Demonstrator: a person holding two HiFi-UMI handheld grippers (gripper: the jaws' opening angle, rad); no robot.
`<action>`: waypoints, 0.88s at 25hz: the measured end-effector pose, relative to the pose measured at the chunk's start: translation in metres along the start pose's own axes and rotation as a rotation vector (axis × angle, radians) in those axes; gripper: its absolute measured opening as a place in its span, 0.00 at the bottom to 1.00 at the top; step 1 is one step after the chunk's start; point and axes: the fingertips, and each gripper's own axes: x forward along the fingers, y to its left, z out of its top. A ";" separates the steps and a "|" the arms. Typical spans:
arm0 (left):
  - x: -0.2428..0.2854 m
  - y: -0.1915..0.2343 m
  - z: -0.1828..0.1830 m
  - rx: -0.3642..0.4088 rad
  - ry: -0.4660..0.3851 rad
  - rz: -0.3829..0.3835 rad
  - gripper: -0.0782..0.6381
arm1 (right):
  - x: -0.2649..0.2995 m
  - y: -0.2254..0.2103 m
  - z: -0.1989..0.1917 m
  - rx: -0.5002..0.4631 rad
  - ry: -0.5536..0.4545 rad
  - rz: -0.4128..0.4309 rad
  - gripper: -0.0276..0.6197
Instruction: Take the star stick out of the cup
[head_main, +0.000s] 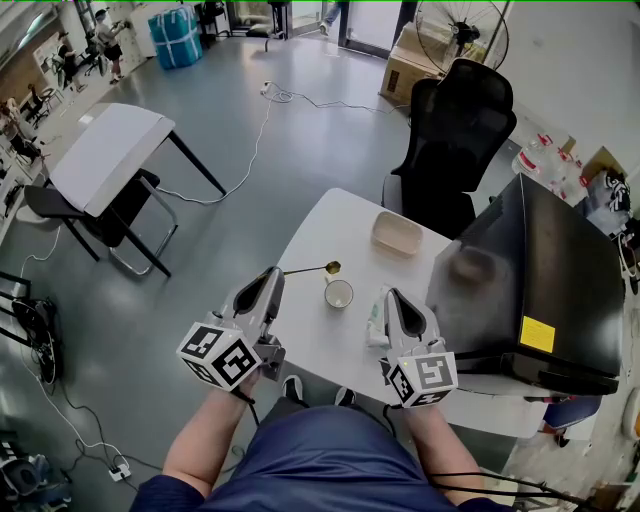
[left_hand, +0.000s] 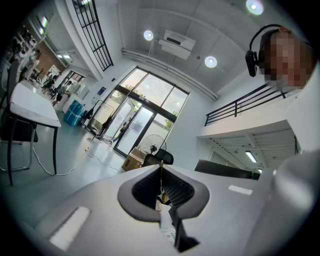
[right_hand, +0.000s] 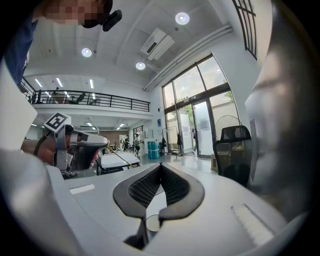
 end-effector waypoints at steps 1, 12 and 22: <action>0.000 0.001 0.000 0.000 0.000 0.001 0.12 | 0.000 0.001 0.000 -0.001 0.001 0.001 0.05; -0.005 0.003 0.002 0.001 0.004 0.003 0.12 | 0.002 0.008 0.002 -0.003 0.001 0.011 0.05; -0.001 0.004 -0.002 0.002 0.012 -0.008 0.12 | 0.003 0.007 -0.001 -0.010 0.006 0.010 0.05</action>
